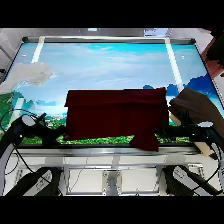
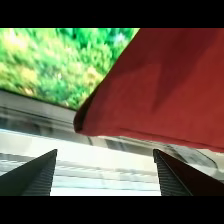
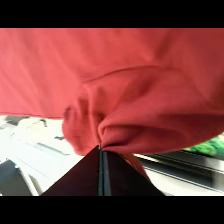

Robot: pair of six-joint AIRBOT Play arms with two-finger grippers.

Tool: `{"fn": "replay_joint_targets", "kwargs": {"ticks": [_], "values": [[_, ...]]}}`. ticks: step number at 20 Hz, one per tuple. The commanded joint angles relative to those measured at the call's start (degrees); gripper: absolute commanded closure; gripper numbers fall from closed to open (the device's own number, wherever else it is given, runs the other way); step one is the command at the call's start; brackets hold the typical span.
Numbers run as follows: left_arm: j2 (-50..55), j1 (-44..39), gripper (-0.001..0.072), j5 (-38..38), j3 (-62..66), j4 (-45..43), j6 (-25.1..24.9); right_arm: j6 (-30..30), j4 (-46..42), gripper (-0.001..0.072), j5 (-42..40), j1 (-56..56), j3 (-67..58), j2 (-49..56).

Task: Fold the shirts.

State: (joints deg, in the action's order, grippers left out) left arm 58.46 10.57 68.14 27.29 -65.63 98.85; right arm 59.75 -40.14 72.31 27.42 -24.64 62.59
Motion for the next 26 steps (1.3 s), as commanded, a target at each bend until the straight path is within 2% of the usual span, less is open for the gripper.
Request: {"fn": "replay_joint_targets", "kwargs": {"ticks": [1,4,5,6,7,8,10,11,12,13,17,23,26], "values": [[0.07,0.15,0.0016,-4.24,-3.43,3.37,0.13,-1.31,2.86,0.0688,1.57,0.0,-0.07,0.0],[0.07,0.13,0.0019,-8.72,-3.43,6.64,0.11,-1.33,3.3,0.0688,2.19,0.0,-0.04,0.0],[0.07,0.13,0.0051,-9.75,-3.43,6.91,0.13,-1.33,3.43,0.0688,2.21,0.0,-0.07,0.0],[0.07,0.13,0.0133,-10.27,-3.43,6.91,0.13,-1.33,3.54,0.0688,2.19,0.0,-0.04,0.0],[0.07,0.13,0.0165,-10.45,-3.43,6.95,0.13,-1.38,3.78,0.0688,2.19,0.0,-0.04,0.0],[0.07,0.13,0.0239,-10.43,-3.43,6.93,0.11,-1.66,4.2,0.0688,2.16,0.0,-0.04,0.0],[0.04,0.13,0.0502,-10.45,-3.43,6.93,0.0,-2.43,5.46,0.0688,2.16,0.0,-0.04,0.0],[0.04,0.13,0.0588,-10.45,-3.41,6.95,-1.29,-2.49,5.99,0.0688,2.16,0.0,-0.04,0.0],[0.04,0.15,0.0623,-10.43,-3.41,6.93,-2.16,-2.69,6.56,0.0688,2.16,0.0,-0.07,0.0],[0.0,0.15,0.0696,-10.43,-3.28,6.93,-2.67,-2.82,7.13,0.0688,2.14,0.0,-0.04,-0.13],[-2.19,0.15,0.0694,-6.84,2.54,6.93,-5.64,-2.56,7.91,0.0689,2.47,0.13,-2.03,-4.46],[-11.34,0.15,0.0695,12.9,14.29,4.72,-13.29,4.17,6.43,0.069,11.08,0.11,-13.57,-13.86],[-14.93,0.15,0.0695,17.7,14.43,3.76,-13.64,7.02,3.8,0.069,17.11,0.07,-16.17,-16.41]]}}
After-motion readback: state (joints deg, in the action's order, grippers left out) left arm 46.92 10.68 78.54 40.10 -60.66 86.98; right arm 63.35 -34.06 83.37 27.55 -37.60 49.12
